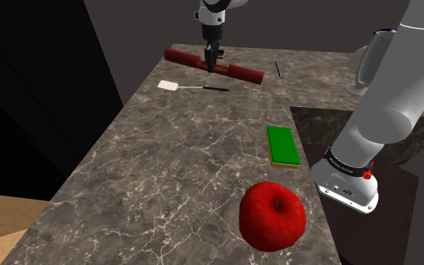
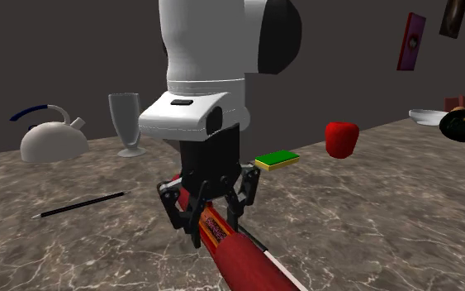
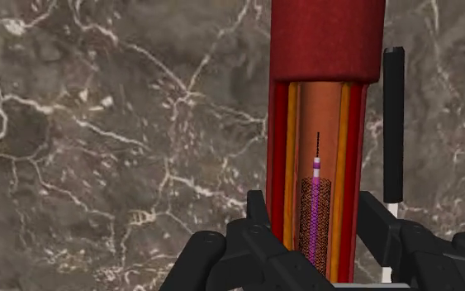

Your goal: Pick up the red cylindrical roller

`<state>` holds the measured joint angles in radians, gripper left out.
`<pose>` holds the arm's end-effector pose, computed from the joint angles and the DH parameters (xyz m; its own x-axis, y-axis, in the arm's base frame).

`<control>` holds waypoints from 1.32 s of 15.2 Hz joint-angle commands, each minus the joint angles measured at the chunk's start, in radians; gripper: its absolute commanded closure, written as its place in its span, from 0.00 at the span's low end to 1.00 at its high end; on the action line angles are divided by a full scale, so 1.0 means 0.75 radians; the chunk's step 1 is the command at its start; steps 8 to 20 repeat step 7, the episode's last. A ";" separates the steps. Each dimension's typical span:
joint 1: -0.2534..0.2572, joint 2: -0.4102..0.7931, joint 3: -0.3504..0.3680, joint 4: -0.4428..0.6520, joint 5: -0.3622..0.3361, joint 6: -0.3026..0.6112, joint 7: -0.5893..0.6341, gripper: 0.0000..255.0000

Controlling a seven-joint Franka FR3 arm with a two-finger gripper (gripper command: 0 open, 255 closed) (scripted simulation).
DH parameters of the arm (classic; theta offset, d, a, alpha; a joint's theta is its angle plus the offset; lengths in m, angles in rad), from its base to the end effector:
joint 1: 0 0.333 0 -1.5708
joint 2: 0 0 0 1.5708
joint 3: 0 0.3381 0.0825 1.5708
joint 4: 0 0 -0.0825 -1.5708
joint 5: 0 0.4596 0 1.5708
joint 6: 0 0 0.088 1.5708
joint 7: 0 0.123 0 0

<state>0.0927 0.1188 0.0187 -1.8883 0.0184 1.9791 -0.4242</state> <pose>0.6537 0.0743 0.4141 0.8636 0.5039 -0.0178 0.5033 -0.8636 -0.0288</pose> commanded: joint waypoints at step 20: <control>0.000 -0.021 0.000 0.088 0.000 -0.108 0.001 1.00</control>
